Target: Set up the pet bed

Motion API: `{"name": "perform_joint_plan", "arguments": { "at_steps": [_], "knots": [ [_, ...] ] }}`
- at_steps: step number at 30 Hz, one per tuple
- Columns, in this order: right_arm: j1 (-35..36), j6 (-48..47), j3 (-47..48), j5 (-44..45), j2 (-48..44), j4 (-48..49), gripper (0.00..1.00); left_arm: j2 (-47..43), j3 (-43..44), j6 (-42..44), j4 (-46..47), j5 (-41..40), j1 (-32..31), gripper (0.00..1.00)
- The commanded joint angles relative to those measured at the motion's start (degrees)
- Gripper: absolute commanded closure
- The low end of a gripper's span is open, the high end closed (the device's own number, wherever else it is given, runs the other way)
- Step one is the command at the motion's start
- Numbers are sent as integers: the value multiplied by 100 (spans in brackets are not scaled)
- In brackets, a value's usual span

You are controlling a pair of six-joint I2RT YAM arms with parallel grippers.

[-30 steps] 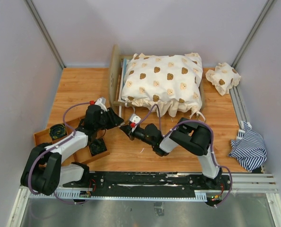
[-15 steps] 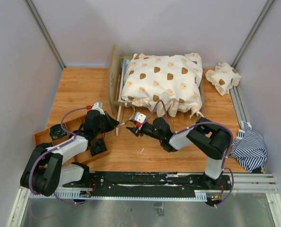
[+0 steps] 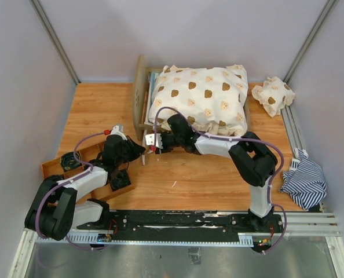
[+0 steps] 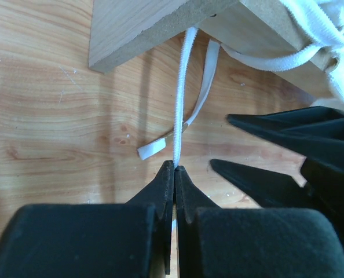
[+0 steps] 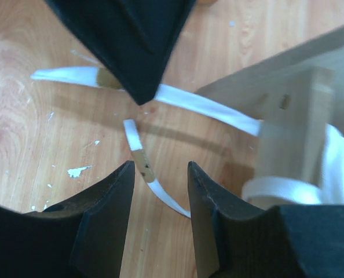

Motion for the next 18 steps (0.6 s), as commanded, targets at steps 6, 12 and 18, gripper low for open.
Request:
{"name": "perform_joint_plan", "arguments": {
  "at_steps": [6,12,18],
  "knots": [
    [-95,-1674,1183,-255,931,-2576,58,144,-50,-124,254,-9,14,100],
    [-113,-1801,1611,19,1373,-2937,58,65,-14,-61,197,-83,7,100],
    [-127,-1945,1923,331,1643,-3466,65,9,-1,-34,134,-167,8,100]
  ]
}}
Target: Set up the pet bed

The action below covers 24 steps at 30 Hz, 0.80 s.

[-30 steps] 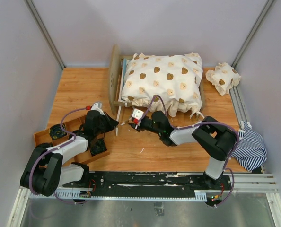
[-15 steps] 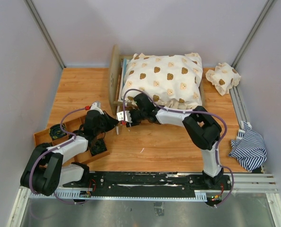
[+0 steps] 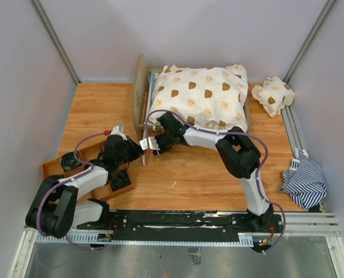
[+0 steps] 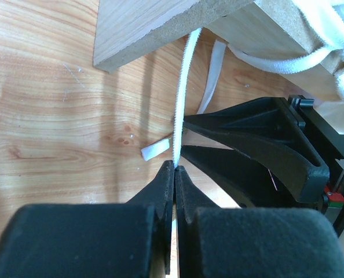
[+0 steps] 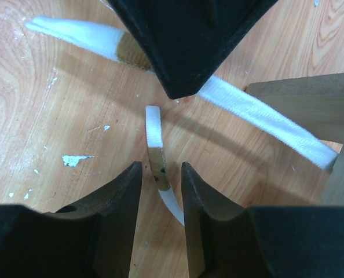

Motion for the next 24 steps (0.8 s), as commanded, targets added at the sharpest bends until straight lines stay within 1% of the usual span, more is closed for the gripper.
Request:
{"name": "perform_joint_plan", "arguments": {
  "at_steps": [1,5,7,10,13,16,18,21,24],
  "knots": [
    [-99,-334,261,436,428,-1146,67,-109,0,36,74,-116,10,100],
    [-142,-449,700,495,634,-1905,77,-156,15,-7,78,-133,14,100],
    [-140,-537,880,564,724,-2265,85,-196,10,-8,63,-154,11,100],
    [-144,-615,963,674,744,-2534,98,-247,-2,-4,52,-217,11,100],
    [-143,-678,840,610,508,-2626,100,-237,10,30,64,-216,8,100],
    [-144,-529,443,391,-58,-2234,100,-197,52,295,113,-80,7,100],
    [-151,-249,49,189,-569,-1688,100,-206,18,346,152,-157,8,100],
    [-167,698,-309,-37,-1290,-693,100,-311,-76,612,311,11,14,100],
    [-158,1325,-337,-368,-1647,-57,100,-475,-141,854,452,177,9,100]
  ]
}}
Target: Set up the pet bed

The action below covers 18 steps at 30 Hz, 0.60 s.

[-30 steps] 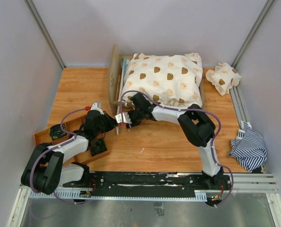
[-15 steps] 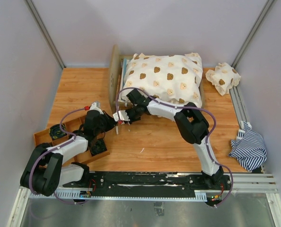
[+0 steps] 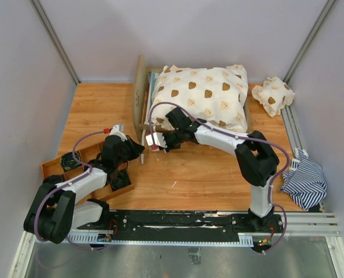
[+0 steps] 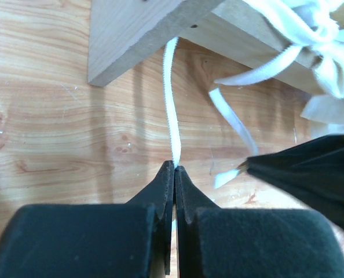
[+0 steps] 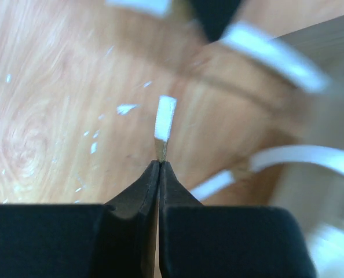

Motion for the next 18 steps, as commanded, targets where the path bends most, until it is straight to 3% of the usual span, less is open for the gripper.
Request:
{"name": "perform_joint_plan", "arguments": {
  "at_steps": [1,10,18],
  "knots": [
    [-64,1317,-25,-732,-769,1513,100,-338,-147,502,447,248,12,100],
    [112,4154,59,-1086,-768,5251,100,-733,-286,436,795,428,8,100],
    [412,5609,387,213,147,7535,100,-1075,-387,455,951,660,12,100]
  ]
}}
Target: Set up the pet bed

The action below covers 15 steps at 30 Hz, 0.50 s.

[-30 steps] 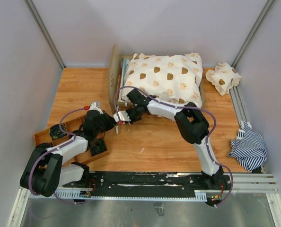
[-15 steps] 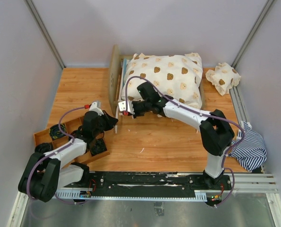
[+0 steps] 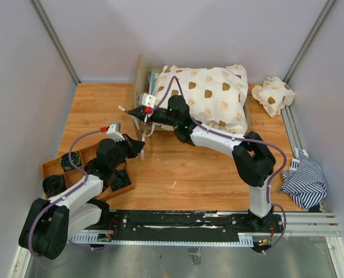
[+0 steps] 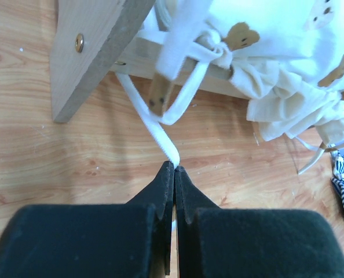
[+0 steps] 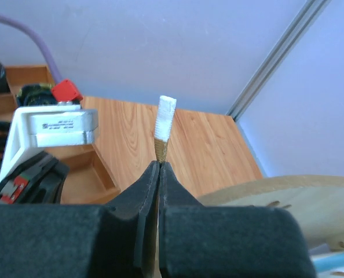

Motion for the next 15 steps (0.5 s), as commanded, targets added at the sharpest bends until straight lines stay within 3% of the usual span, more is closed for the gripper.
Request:
{"name": "perform_joint_plan", "arguments": {
  "at_steps": [1,6,12,15],
  "knots": [
    [212,1301,254,649,537,1896,100,-253,-95,116,347,199,11,100],
    [249,1363,314,505,722,1963,100,-238,-136,77,487,292,8,100],
    [177,65,-921,266,599,1620,100,-478,-121,-42,487,489,8,100],
    [76,-335,-1047,-118,634,1218,100,-485,-77,-163,494,514,10,100]
  ]
}}
